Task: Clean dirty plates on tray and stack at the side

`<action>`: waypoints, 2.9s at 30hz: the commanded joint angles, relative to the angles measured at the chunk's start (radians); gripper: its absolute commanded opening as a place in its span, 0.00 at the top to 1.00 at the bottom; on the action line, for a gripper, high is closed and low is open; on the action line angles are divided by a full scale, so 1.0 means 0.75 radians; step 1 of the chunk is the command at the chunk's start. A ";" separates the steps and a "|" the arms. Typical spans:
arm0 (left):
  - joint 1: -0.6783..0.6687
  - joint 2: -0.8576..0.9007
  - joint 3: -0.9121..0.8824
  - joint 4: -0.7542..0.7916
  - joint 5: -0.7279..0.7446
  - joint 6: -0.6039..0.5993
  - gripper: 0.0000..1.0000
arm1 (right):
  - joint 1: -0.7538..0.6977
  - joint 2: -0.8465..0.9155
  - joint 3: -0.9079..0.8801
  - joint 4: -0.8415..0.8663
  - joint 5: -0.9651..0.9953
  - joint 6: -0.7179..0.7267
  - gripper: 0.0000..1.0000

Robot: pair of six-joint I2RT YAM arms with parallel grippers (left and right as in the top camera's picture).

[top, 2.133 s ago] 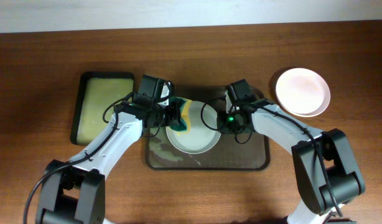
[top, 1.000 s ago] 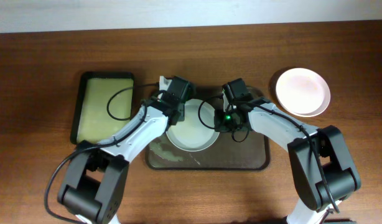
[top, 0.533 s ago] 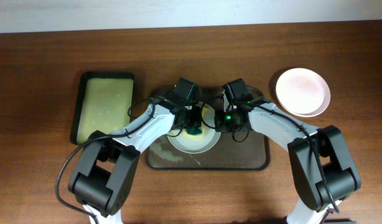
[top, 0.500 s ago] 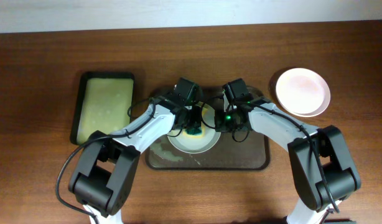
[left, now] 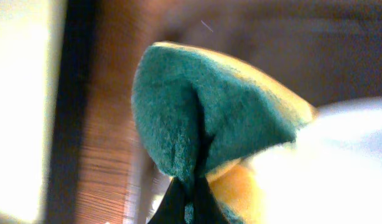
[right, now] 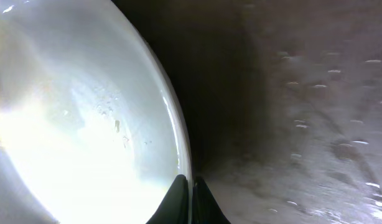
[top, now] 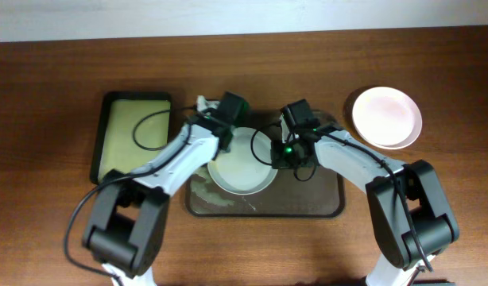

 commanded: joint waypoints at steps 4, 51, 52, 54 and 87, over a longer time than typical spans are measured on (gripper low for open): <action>0.241 -0.319 0.055 0.002 0.256 0.002 1.00 | -0.017 -0.080 0.220 -0.160 0.182 -0.169 0.96; 0.809 -0.265 0.080 0.041 0.626 0.179 0.01 | 0.563 -0.101 0.717 -0.563 1.408 -0.708 0.96; 0.809 -0.264 0.080 0.040 0.626 0.179 0.01 | 0.561 -0.114 0.727 -0.576 1.523 -0.660 0.96; 0.809 -0.264 0.080 0.041 0.626 0.179 0.01 | 0.586 -0.165 0.761 -0.573 1.761 -0.569 0.96; 0.809 -0.265 0.080 0.041 0.626 0.179 0.01 | -1.257 0.198 0.637 -0.443 -0.187 -0.257 0.51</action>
